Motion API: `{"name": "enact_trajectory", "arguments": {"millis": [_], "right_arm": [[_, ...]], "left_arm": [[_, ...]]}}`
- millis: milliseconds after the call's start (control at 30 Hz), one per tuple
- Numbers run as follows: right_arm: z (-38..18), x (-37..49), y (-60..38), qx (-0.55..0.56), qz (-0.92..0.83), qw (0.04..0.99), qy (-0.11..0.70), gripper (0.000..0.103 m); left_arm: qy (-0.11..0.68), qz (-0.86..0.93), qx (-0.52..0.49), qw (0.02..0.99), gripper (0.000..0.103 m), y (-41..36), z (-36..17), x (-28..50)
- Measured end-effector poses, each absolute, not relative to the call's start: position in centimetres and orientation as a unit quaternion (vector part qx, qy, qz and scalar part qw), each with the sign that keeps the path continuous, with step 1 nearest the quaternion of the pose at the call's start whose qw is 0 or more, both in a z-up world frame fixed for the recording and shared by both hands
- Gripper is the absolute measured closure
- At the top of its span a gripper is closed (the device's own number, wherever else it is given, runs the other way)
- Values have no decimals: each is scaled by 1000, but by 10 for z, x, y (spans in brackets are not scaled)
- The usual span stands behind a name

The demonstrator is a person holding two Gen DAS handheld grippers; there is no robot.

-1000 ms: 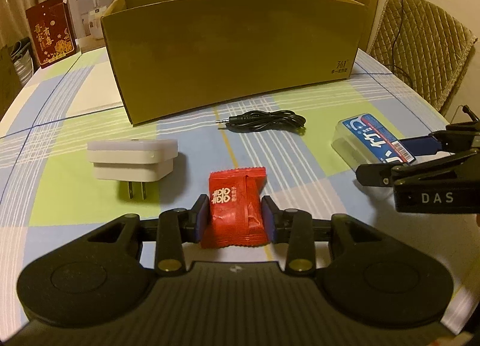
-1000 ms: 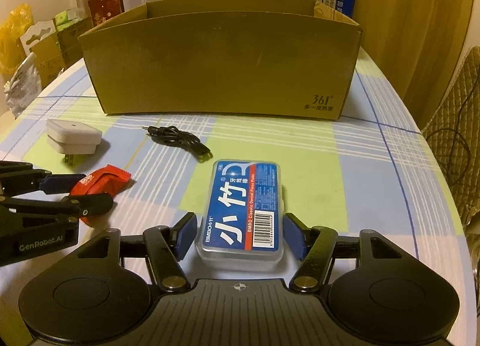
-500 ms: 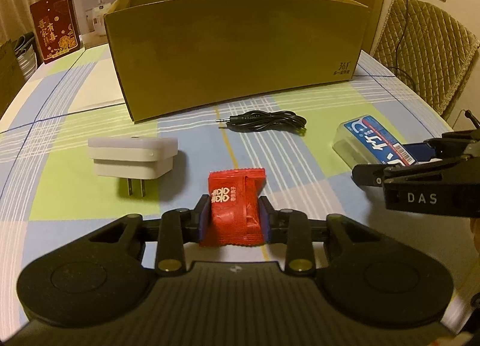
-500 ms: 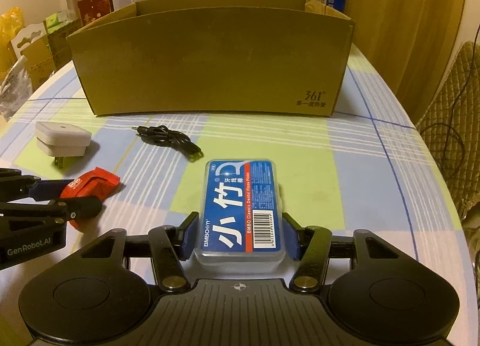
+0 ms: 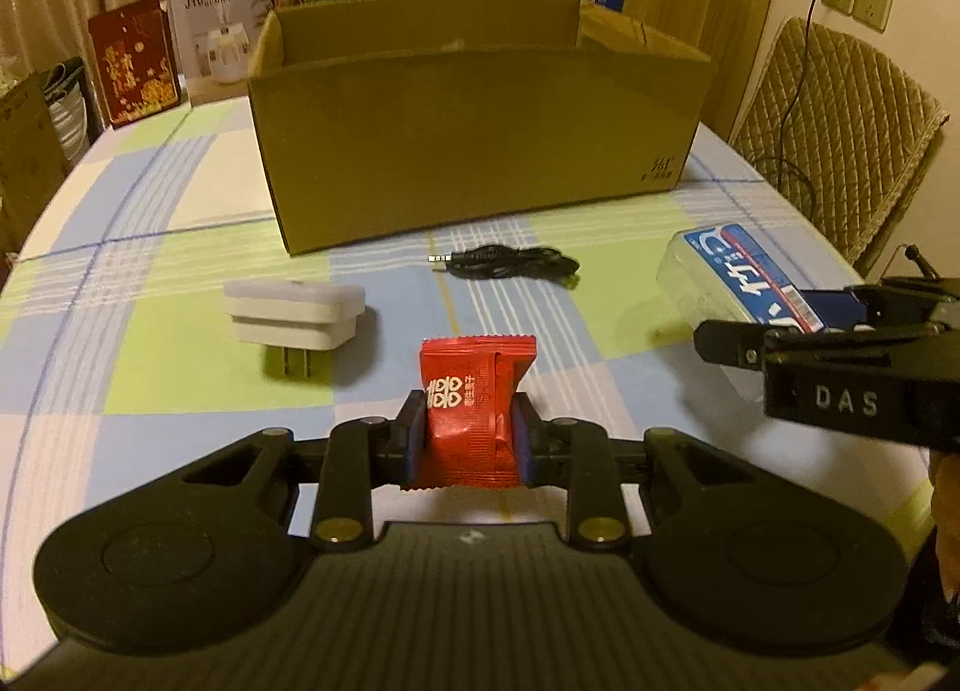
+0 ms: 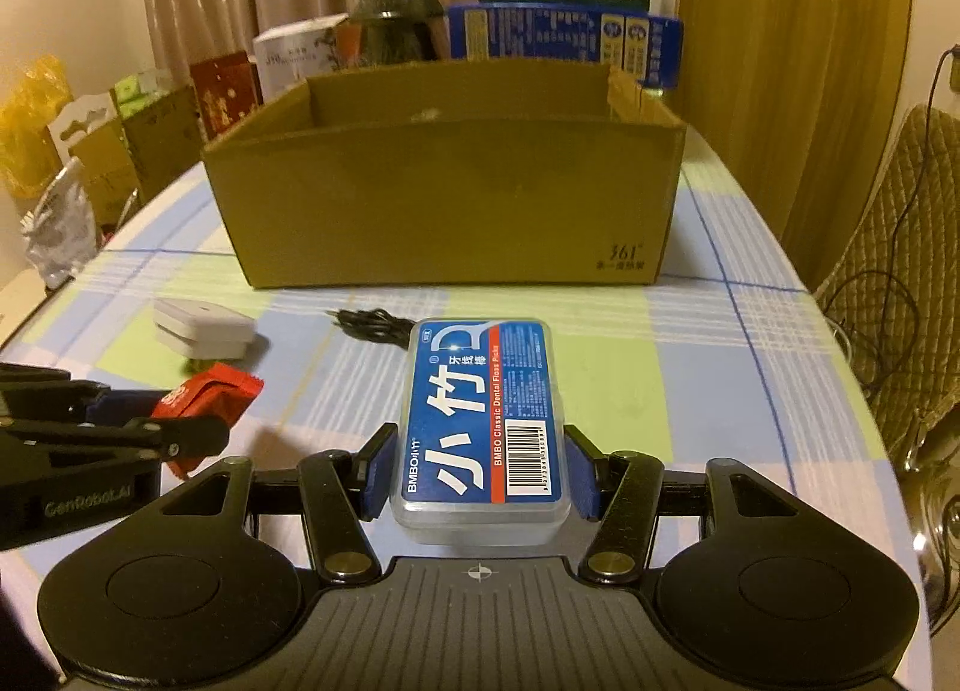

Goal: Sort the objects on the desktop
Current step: 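Lift and carry the red candy and toothpick case toward the cardboard box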

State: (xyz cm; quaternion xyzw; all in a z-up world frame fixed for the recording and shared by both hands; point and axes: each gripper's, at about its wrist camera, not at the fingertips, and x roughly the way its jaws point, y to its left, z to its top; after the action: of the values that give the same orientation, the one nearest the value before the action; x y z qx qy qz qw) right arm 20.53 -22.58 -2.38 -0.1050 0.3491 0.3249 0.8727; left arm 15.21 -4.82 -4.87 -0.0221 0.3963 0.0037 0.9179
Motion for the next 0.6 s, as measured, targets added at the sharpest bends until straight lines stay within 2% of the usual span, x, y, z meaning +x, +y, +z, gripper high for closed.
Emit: {"name": "enact_trajectory", "arguments": {"millis": [600], "right_arm": [[45, 184, -237, -102, 330, 888, 303, 50]], "left_arm": [[348, 7, -17, 937, 79, -53, 24, 128]]}}
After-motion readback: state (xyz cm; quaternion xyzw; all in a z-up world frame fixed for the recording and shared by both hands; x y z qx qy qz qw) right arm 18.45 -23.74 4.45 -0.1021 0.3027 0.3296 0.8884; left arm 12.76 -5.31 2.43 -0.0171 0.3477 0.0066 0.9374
